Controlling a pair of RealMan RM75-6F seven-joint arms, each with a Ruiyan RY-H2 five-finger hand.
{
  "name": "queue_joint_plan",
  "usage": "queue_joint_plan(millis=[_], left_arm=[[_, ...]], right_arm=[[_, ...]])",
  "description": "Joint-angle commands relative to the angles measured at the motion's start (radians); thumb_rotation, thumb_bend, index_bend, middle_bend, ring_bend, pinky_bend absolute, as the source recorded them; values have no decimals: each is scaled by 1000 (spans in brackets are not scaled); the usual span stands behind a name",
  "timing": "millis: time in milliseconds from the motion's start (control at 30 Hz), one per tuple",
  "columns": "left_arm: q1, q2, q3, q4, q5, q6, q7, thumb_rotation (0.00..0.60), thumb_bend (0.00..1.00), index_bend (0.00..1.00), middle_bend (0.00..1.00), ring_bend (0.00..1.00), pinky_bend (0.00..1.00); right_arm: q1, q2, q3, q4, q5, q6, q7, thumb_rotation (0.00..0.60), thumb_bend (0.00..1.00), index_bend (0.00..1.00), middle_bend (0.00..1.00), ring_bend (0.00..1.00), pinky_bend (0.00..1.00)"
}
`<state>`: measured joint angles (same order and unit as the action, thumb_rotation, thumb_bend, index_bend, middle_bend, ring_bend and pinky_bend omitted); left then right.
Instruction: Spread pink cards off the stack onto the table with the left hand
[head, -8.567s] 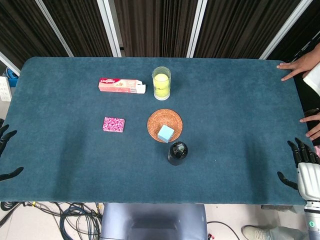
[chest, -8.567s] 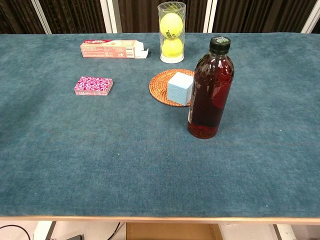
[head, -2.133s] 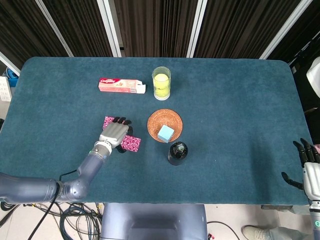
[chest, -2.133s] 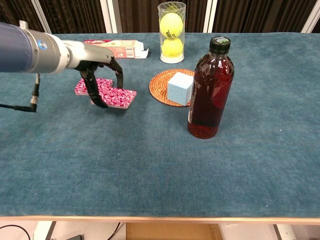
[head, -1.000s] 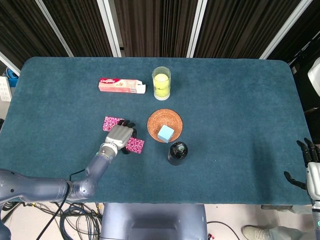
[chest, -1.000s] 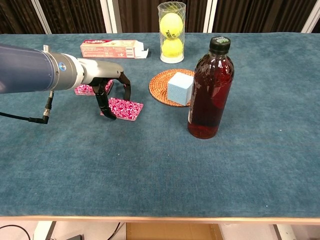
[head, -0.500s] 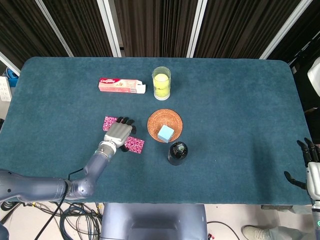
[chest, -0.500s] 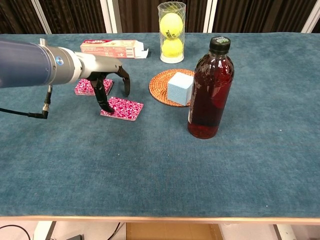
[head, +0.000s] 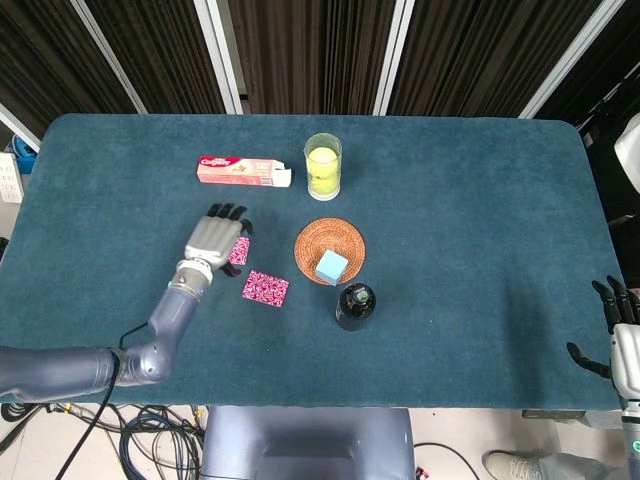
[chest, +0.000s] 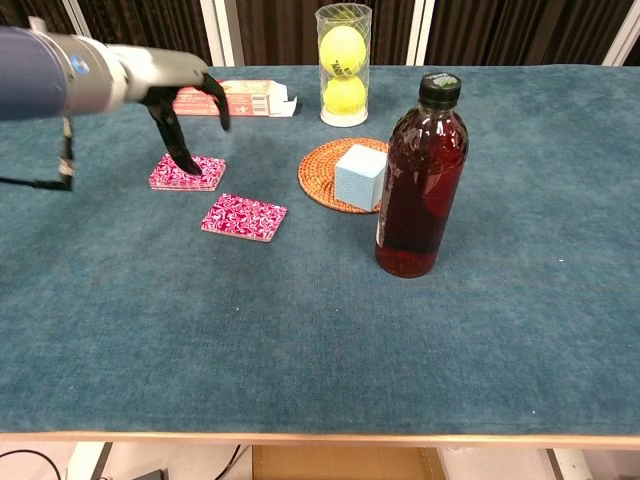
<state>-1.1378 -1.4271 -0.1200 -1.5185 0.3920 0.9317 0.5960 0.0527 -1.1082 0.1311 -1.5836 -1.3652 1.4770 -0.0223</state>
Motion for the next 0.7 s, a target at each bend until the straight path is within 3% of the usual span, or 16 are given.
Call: queue_joint_plan(millis=[33,333,500,700], left_arm=[[23,19,-12,42,-8,-51,-43,600,125,348,142,0,0],[12,30,1,131,-93,-194,-50,600,124,347,141,0,0],[-13,8,19,185,-147,-227,-26,600,124,349,141,0,0],[-23,-34,28,238,-135,-247,-27,600,124,351,141,0,0]], right_arm=[[2,-1,0,0,1,-3,-3,600,192,96,38,76,205],[5,-4,-1,-2,6,-10,-15,600,193,96,38,76,205],[6,-5,0,1,8,-14,-13,600,192,96,38,76,205],[7,-4,0,4,7,-15,-6,600,192,96,38,76,205]])
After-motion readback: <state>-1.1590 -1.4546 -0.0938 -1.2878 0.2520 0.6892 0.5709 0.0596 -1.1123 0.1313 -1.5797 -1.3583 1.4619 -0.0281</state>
